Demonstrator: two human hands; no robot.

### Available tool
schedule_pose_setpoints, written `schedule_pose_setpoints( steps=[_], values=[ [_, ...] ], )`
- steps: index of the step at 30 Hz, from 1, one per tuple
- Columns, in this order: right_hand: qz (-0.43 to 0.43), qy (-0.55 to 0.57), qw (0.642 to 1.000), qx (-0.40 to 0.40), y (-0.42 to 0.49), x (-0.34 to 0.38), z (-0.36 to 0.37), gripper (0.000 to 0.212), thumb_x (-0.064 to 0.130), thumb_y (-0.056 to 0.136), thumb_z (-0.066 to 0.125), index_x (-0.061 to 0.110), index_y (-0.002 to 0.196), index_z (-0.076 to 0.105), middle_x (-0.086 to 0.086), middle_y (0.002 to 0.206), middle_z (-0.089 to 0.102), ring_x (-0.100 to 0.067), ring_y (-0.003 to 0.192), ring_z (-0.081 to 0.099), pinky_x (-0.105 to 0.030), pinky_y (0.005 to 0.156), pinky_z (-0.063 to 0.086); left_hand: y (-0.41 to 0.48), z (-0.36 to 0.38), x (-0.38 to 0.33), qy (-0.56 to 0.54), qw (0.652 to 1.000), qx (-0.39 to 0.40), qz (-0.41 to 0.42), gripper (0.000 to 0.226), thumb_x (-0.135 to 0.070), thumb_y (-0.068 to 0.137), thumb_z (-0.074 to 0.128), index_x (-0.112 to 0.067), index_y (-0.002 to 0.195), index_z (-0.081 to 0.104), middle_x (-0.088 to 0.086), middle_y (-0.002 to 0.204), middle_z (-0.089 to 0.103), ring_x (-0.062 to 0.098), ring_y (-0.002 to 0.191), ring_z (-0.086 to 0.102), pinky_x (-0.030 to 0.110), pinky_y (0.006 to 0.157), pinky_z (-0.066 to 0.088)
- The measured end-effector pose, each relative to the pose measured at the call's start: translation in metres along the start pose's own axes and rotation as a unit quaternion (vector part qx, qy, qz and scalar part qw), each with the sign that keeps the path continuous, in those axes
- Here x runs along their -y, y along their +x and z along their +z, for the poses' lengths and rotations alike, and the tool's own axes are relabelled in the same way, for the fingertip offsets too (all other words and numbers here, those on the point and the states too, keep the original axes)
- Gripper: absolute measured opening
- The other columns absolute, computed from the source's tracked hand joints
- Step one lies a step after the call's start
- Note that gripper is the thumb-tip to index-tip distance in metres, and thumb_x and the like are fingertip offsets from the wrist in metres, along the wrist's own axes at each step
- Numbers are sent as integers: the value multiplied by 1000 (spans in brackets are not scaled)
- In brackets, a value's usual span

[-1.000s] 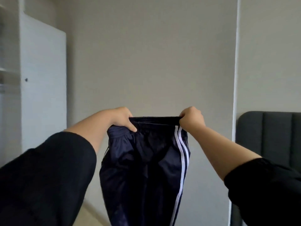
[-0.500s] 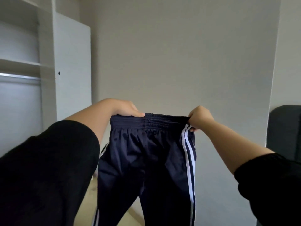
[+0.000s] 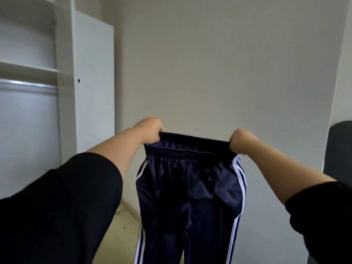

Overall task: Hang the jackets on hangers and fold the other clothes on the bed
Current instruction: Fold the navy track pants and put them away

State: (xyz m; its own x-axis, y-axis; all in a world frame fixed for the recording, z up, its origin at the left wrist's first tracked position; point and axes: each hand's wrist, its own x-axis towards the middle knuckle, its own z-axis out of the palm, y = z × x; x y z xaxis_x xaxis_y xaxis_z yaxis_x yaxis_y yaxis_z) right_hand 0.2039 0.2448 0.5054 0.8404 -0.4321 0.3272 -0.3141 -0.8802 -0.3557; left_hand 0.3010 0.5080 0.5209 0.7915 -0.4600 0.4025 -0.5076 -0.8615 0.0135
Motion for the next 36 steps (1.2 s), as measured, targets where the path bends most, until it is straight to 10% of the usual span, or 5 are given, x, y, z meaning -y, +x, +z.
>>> schedule_pose_setpoints(
  steps=[6,17,24,34,36],
  values=[
    [48,163,985,8,0,-24,-9,23,-7,82,51,-6,101,65,-12,79,57,-28,73,56,-37,69,53,1,21,20,-208,970,119,-52,27,6,82,49,-10,64,62,5,68,59,18,65,57,27,69,53],
    [117,435,893,10,-5,-41,-2,24,10,87,40,16,64,36,-3,61,36,-18,52,35,-29,52,31,-10,37,-2,-677,705,189,-97,43,-32,100,38,-8,83,70,12,87,67,19,70,69,25,64,57],
    [33,537,815,214,-19,-70,1,66,63,79,54,5,107,67,-11,107,71,-22,96,68,-34,82,52,-10,48,14,-658,691,285,87,71,-43,36,96,-14,98,77,8,108,71,19,96,69,30,79,56],
    [-187,640,713,219,-8,-88,-8,64,23,48,94,0,102,71,-17,108,69,-28,100,67,-36,85,55,-4,37,-1,-724,669,157,60,27,7,82,60,-12,80,78,7,89,74,17,79,71,26,69,58],
    [-179,631,715,243,-11,-88,-2,63,22,46,95,-1,100,71,-19,106,69,-29,97,68,-36,81,55,-5,41,-1,-610,761,208,66,25,10,80,64,-12,84,76,4,88,72,13,77,69,22,67,55]
  ],
)
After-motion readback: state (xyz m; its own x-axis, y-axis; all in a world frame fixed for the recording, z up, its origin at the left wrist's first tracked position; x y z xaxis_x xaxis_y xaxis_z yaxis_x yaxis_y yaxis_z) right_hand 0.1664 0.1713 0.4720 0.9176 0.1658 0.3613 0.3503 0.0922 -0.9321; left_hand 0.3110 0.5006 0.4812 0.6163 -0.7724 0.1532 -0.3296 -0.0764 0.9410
